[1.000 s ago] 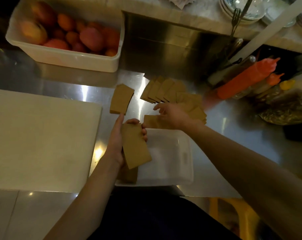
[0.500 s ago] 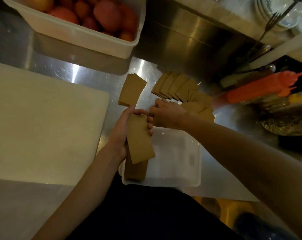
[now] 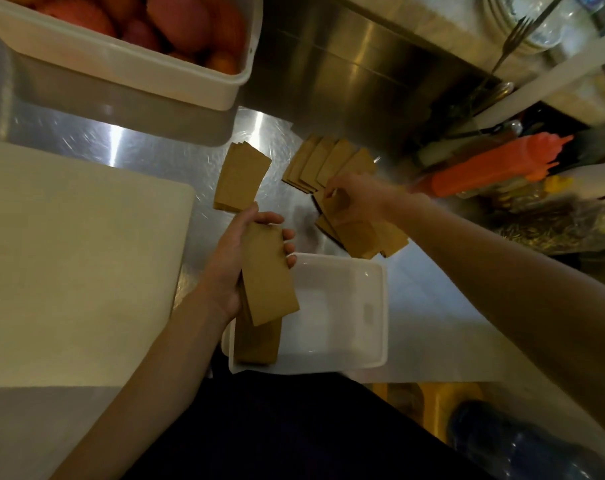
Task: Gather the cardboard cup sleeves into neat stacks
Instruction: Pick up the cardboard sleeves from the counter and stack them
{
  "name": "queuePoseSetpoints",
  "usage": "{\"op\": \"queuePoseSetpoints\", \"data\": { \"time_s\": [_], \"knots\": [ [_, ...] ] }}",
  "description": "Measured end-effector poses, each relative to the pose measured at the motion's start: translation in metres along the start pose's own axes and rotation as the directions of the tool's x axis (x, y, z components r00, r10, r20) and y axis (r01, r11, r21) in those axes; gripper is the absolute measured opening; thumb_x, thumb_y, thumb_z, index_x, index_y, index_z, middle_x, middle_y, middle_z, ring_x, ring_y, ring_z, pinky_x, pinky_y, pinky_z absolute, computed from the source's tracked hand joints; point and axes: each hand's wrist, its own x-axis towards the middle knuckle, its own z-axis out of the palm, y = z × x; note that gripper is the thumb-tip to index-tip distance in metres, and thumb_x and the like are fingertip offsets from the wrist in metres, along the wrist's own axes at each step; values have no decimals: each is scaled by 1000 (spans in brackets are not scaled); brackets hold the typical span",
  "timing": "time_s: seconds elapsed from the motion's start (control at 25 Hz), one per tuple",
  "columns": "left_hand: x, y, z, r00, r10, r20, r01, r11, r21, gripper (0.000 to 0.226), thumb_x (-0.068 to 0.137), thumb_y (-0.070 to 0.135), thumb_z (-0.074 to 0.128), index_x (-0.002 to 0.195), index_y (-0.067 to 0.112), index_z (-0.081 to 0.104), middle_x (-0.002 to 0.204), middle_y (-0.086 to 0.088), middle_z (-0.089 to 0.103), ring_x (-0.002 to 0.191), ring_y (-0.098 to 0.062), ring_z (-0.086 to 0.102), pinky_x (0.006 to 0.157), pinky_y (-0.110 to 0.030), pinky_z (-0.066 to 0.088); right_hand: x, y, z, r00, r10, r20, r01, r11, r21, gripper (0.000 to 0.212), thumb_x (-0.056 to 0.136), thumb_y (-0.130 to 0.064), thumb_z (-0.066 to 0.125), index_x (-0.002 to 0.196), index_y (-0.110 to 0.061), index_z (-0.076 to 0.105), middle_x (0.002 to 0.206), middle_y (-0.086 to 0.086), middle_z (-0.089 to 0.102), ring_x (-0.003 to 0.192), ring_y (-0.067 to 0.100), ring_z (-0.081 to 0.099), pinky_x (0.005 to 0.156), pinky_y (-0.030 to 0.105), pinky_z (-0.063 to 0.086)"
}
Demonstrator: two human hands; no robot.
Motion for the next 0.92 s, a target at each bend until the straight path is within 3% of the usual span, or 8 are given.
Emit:
{"op": "queuePoseSetpoints", "data": {
  "time_s": [0.08, 0.2, 0.36, 0.44, 0.52, 0.68, 0.92],
  "knots": [
    [0, -1, 1, 1000, 3, 0, -3, 1000, 18, 32, 84, 43, 60, 85, 11, 66, 81, -14, 66, 68, -22, 62, 65, -34, 55, 1, 2, 9, 994, -13, 104, 25, 993, -117, 59, 80, -22, 74, 133, -26, 48, 125, 0, 55, 110, 22, 54, 87, 31, 45],
    [-1, -1, 4, 1000, 4, 5, -4, 1000, 24, 33, 79, 44, 62, 84, 11, 67, 81, -14, 66, 67, -22, 62, 64, -34, 56, 6, 4, 20, 987, -31, 157, 54, 988, -148, 67, 80, -14, 73, 139, -26, 42, 134, 4, 51, 118, 26, 50, 92, 34, 44],
    [-1, -1, 6, 1000, 2, -5, -2, 1000, 30, 33, 85, 42, 59, 85, 10, 66, 80, -14, 65, 66, -22, 61, 63, -34, 56, 8, 9, 32, 972, -223, 78, 236, 894, -380, 55, 86, -12, 63, 137, -25, 46, 136, 4, 47, 117, 26, 51, 90, 31, 46],
    [-1, 1, 6, 1000, 1, -17, -1, 1000, 30, 33, 88, 42, 57, 85, 11, 65, 81, -14, 65, 67, -21, 61, 64, -34, 55, 7, 10, 34, 955, -296, 10, 266, 843, -468, 47, 90, -15, 58, 135, -23, 47, 133, 7, 45, 111, 26, 51, 79, 30, 47],
    [0, 3, 6, 1000, 0, -19, 0, 1000, 29, 32, 85, 43, 59, 86, 11, 65, 81, -13, 65, 67, -21, 60, 64, -34, 55, 7, 9, 35, 938, -344, -42, 277, 817, -506, 42, 92, -16, 54, 133, -21, 46, 129, 10, 44, 107, 26, 48, 71, 29, 43],
    [1, 3, 7, 1000, -7, -16, 7, 999, 42, 34, 81, 44, 62, 88, 11, 65, 83, -13, 65, 69, -22, 61, 66, -34, 55, 6, 14, 38, 943, -330, -52, 255, 811, -526, 47, 94, -15, 51, 139, -21, 42, 133, 9, 44, 116, 27, 43, 81, 35, 50],
    [0, 0, 7, 1000, -9, -19, 10, 998, 54, 32, 89, 42, 57, 89, 11, 65, 83, -14, 66, 70, -22, 61, 66, -35, 55, 4, 15, 41, 953, -298, -55, 222, 810, -543, 42, 95, -21, 52, 136, -21, 46, 131, 9, 42, 115, 25, 42, 74, 30, 46]
  ]
}}
